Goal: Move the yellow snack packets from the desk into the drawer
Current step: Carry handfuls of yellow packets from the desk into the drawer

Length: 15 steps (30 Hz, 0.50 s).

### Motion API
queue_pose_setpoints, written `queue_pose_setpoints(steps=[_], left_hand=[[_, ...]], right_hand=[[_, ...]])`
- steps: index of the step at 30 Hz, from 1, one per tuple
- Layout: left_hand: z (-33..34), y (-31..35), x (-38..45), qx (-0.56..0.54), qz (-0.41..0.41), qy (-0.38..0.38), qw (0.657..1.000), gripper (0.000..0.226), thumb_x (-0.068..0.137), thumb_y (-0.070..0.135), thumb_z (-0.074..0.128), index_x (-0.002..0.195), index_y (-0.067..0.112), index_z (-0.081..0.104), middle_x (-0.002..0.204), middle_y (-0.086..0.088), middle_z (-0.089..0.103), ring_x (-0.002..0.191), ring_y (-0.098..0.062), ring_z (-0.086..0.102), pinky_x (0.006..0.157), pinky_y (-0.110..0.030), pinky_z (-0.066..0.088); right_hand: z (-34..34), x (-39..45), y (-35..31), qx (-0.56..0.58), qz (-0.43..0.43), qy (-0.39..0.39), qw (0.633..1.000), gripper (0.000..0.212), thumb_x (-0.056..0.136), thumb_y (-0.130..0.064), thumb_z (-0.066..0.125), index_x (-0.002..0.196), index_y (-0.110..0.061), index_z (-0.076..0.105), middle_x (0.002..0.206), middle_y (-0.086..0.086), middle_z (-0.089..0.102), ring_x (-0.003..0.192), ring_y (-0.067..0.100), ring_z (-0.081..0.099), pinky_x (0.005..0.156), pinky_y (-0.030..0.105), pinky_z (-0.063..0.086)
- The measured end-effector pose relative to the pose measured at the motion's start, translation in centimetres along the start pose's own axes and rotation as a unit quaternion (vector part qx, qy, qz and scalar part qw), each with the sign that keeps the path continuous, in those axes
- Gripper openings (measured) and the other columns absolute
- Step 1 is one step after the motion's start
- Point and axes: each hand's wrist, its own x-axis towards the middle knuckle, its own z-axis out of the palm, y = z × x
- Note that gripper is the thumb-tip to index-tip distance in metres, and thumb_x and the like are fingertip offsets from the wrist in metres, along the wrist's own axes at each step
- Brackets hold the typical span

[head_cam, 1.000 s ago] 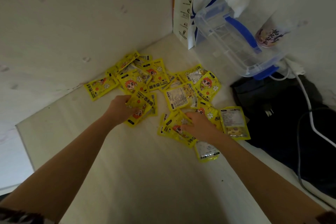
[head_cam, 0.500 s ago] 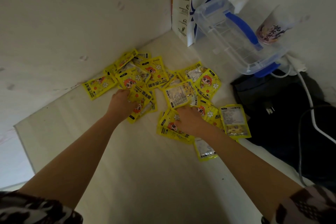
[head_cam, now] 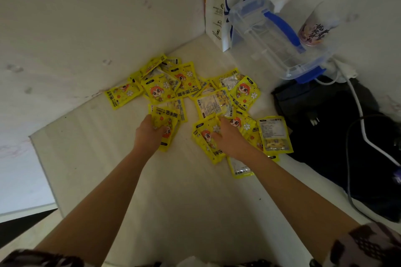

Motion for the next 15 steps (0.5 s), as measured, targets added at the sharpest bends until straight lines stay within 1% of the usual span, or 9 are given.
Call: queue_pose_setpoints(steps=[3, 5, 6, 7, 8, 10, 11, 13, 15], left_hand=[[0.5, -0.8, -2.4, -0.065, -0.028, 0.015, 0.997, 0.027, 0.082, 0.022, 0.069, 0.103, 0.011, 0.057, 0.097, -0.009, 0.065, 0.090, -0.032, 0.062, 0.076, -0.045, 0.053], [0.9, -1.3, -4.1, -0.125, -0.057, 0.022, 0.990, 0.024, 0.079, 0.021, 0.071, 0.099, 0.016, 0.059, 0.096, -0.007, 0.067, 0.089, -0.030, 0.066, 0.077, -0.050, 0.056], [1.0, -1.5, -5.1, -0.151, -0.069, 0.025, 0.986, 0.022, 0.078, 0.021, 0.071, 0.095, 0.019, 0.059, 0.095, -0.006, 0.068, 0.088, -0.029, 0.067, 0.077, -0.051, 0.057], [1.3, -1.6, -6.1, -0.171, -0.079, 0.027, 0.982, 0.019, 0.078, 0.021, 0.071, 0.091, 0.022, 0.058, 0.094, -0.005, 0.068, 0.088, -0.028, 0.067, 0.076, -0.052, 0.057], [1.4, -1.6, -7.2, -0.187, -0.085, 0.029, 0.978, 0.017, 0.078, 0.021, 0.071, 0.087, 0.024, 0.058, 0.092, -0.004, 0.068, 0.087, -0.028, 0.067, 0.077, -0.051, 0.057], [1.9, -1.5, -9.4, -0.215, -0.091, 0.032, 0.972, 0.015, 0.079, 0.018, 0.071, 0.085, 0.024, 0.058, 0.088, -0.002, 0.067, 0.085, -0.025, 0.066, 0.074, -0.044, 0.057], [2.2, -1.5, -10.5, -0.228, -0.091, 0.028, 0.969, 0.015, 0.080, 0.017, 0.071, 0.086, 0.022, 0.059, 0.087, -0.001, 0.067, 0.083, -0.024, 0.066, 0.071, -0.039, 0.057], [2.6, -1.6, -12.5, -0.244, -0.087, 0.014, 0.966, 0.015, 0.079, 0.015, 0.072, 0.090, 0.018, 0.061, 0.085, -0.001, 0.068, 0.077, -0.020, 0.066, 0.063, -0.032, 0.054], [3.1, -1.9, -14.3, -0.252, -0.087, -0.001, 0.964, 0.015, 0.078, 0.015, 0.073, 0.088, 0.017, 0.063, 0.085, -0.003, 0.069, 0.075, -0.020, 0.066, 0.065, -0.034, 0.054]], right_hand=[[-0.5, -1.8, 0.7, 0.039, 0.009, 0.021, 0.999, 0.047, 0.098, -0.022, 0.049, 0.138, -0.005, 0.031, 0.121, 0.018, 0.054, 0.109, 0.032, 0.055, 0.088, 0.043, 0.047], [-0.6, -3.2, 1.3, 0.076, 0.014, 0.025, 0.997, 0.049, 0.098, -0.024, 0.049, 0.139, -0.005, 0.030, 0.115, 0.009, 0.051, 0.106, 0.025, 0.052, 0.083, 0.035, 0.043], [-0.8, -4.0, 1.6, 0.098, 0.020, 0.027, 0.995, 0.052, 0.098, -0.024, 0.049, 0.142, -0.007, 0.028, 0.117, 0.005, 0.049, 0.110, 0.022, 0.049, 0.085, 0.031, 0.040], [-0.8, -4.8, 1.9, 0.116, 0.021, 0.034, 0.992, 0.052, 0.097, -0.024, 0.050, 0.142, -0.009, 0.029, 0.121, 0.004, 0.050, 0.116, 0.022, 0.048, 0.088, 0.031, 0.039], [-0.7, -5.6, 2.4, 0.128, 0.018, 0.047, 0.990, 0.048, 0.096, -0.024, 0.052, 0.138, -0.009, 0.033, 0.121, 0.004, 0.052, 0.117, 0.024, 0.050, 0.089, 0.031, 0.040], [-0.5, -7.2, 3.1, 0.137, 0.020, 0.082, 0.987, 0.036, 0.094, -0.024, 0.055, 0.123, -0.006, 0.043, 0.108, 0.004, 0.054, 0.106, 0.024, 0.055, 0.084, 0.032, 0.043], [-0.4, -8.1, 3.5, 0.144, 0.024, 0.094, 0.985, 0.034, 0.093, -0.023, 0.056, 0.120, -0.005, 0.045, 0.105, 0.002, 0.053, 0.102, 0.023, 0.054, 0.084, 0.032, 0.043], [0.3, -9.9, 4.3, 0.171, 0.034, 0.103, 0.979, 0.034, 0.093, -0.022, 0.057, 0.121, -0.006, 0.045, 0.107, 0.002, 0.052, 0.103, 0.020, 0.052, 0.088, 0.032, 0.044], [1.1, -11.8, 4.9, 0.185, 0.048, 0.110, 0.975, 0.035, 0.093, -0.023, 0.056, 0.123, -0.008, 0.045, 0.111, 0.003, 0.055, 0.103, 0.020, 0.053, 0.090, 0.035, 0.045]])
